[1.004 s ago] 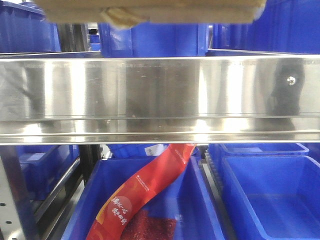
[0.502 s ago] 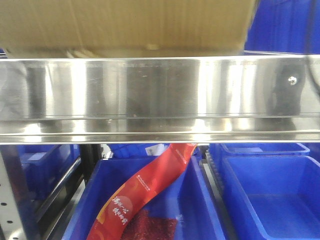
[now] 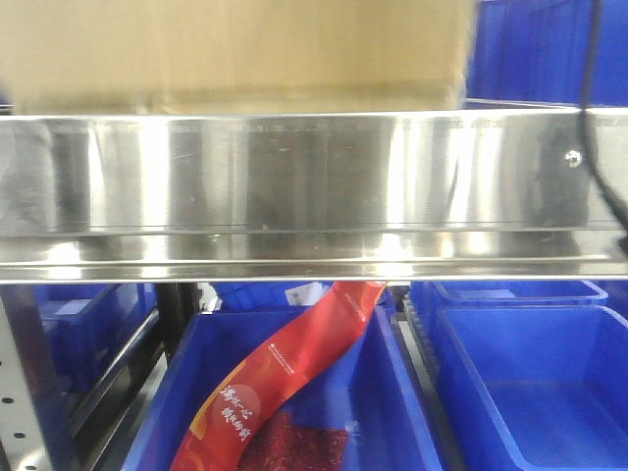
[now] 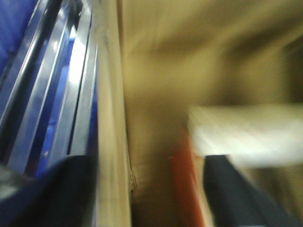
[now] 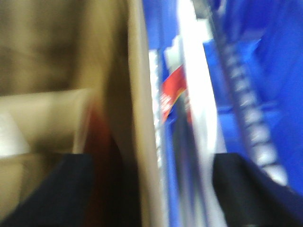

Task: Stack two boxes on right shelf middle
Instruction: 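Lower the boxes onto the middle shelf and open both grippers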

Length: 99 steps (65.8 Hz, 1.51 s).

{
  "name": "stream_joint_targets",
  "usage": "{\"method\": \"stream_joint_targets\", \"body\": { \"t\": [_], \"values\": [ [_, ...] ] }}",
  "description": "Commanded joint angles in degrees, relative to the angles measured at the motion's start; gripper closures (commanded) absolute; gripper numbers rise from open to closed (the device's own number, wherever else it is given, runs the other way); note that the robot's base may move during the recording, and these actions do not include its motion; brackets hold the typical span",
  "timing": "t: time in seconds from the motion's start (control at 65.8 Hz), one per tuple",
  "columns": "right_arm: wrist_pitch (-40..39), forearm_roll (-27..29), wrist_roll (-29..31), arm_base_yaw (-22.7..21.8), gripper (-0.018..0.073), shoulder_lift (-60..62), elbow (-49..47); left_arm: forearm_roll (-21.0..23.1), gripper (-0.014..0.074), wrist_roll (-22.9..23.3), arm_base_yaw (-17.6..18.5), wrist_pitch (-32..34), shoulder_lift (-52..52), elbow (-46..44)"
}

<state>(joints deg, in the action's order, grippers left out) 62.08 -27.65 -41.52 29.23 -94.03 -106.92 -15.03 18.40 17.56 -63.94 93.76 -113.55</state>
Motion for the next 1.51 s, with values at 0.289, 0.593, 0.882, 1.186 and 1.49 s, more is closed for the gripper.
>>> {"method": "stream_joint_targets", "body": {
  "t": [0.289,0.593,0.882,1.186,1.49],
  "values": [
    [0.2,-2.5,4.2,-0.1,0.0466,4.7,-0.5,1.1,0.0459,0.0,-0.1,0.4,-3.3,-0.6],
    [-1.1,-3.0,8.8,-0.1,0.0725,5.8,0.3,4.8,0.0707,0.0,-0.1,0.8,-4.9,0.4],
    [-16.9,-2.7,9.1,-0.1,0.0727,16.7,18.8,13.0,0.0707,0.0,-0.1,23.1,-18.6,25.5],
    [-35.9,-2.8,0.1,-4.0,0.0727,32.0,43.5,15.0,0.0707,-0.2,0.1,47.5,-36.8,58.1],
    [-48.3,-7.4,0.1,-7.5,0.0727,49.9,63.9,9.6,0.0707,-0.2,0.1,50.7,-54.2,77.1]
  ]
}}
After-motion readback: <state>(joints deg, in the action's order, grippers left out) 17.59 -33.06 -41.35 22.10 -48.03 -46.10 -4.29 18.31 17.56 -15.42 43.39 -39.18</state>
